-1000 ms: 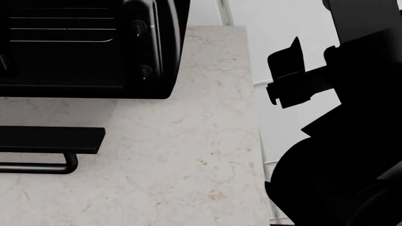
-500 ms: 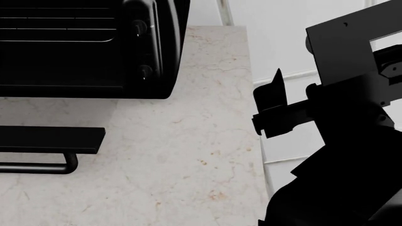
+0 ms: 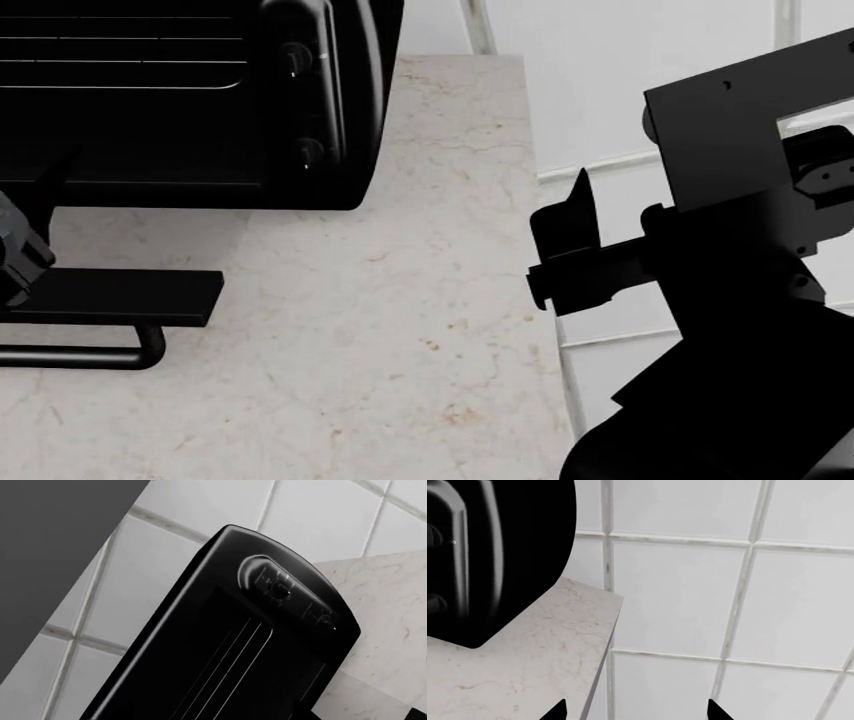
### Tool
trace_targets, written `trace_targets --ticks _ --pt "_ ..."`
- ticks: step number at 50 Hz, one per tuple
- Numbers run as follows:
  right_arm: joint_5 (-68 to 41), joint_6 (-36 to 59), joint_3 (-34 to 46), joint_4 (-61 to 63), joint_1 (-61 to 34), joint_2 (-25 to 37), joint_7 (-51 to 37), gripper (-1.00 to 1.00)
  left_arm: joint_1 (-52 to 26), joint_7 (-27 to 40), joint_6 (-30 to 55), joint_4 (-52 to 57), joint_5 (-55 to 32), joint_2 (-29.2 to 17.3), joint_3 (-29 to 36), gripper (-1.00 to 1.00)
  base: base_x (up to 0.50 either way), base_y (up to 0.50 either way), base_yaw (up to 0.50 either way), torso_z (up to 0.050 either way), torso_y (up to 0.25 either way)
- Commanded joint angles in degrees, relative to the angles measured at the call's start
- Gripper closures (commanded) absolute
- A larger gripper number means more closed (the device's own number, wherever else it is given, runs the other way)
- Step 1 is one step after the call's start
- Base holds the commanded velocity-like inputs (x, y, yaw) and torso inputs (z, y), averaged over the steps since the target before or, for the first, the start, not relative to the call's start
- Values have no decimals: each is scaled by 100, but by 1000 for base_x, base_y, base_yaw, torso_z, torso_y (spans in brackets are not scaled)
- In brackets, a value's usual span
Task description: Fully slide the toaster oven rack0 out.
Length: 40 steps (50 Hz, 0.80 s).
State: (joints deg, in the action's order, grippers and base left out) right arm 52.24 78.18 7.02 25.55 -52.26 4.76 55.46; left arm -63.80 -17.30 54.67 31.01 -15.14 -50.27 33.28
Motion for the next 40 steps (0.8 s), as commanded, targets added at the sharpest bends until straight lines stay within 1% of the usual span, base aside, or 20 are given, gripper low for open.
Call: trace_targets --ticks 1,6,14,20,23,32,35,40 --pt "9 119 56 116 75 13 7 -100 -329 -368 -860 -880 671 166 985 -100 0 0 0 0 0" --pt "-77 15 -37 67 126 -17 -112 -100 -269 -347 -1005 -1026 804 250 1166 -100 0 0 0 0 0" --pt "-242 -89 -138 30 207 -96 -254 -100 -410 -363 -1415 -1607 1152 501 1505 -100 0 0 0 0 0" --pt "-239 -17 -68 115 211 -96 -251 -100 -487 -323 -1549 -2065 1219 713 1557 -100 0 0 0 0 0" --pt "-236 28 -39 184 245 -92 -237 -100 -526 -240 -1732 -2520 1335 887 1641 -100 0 0 0 0 0" --pt "-255 103 -7 267 275 -71 -254 -100 -568 -106 -2101 -3305 1523 1246 1827 -100 0 0 0 0 0" --pt "-209 189 39 320 261 -19 -218 -100 -681 -45 -2361 -3859 1594 1430 1860 -100 0 0 0 0 0" --pt "-255 137 38 284 271 -28 -269 -100 -708 17 -2564 -4253 1644 1592 1910 -100 0 0 0 0 0"
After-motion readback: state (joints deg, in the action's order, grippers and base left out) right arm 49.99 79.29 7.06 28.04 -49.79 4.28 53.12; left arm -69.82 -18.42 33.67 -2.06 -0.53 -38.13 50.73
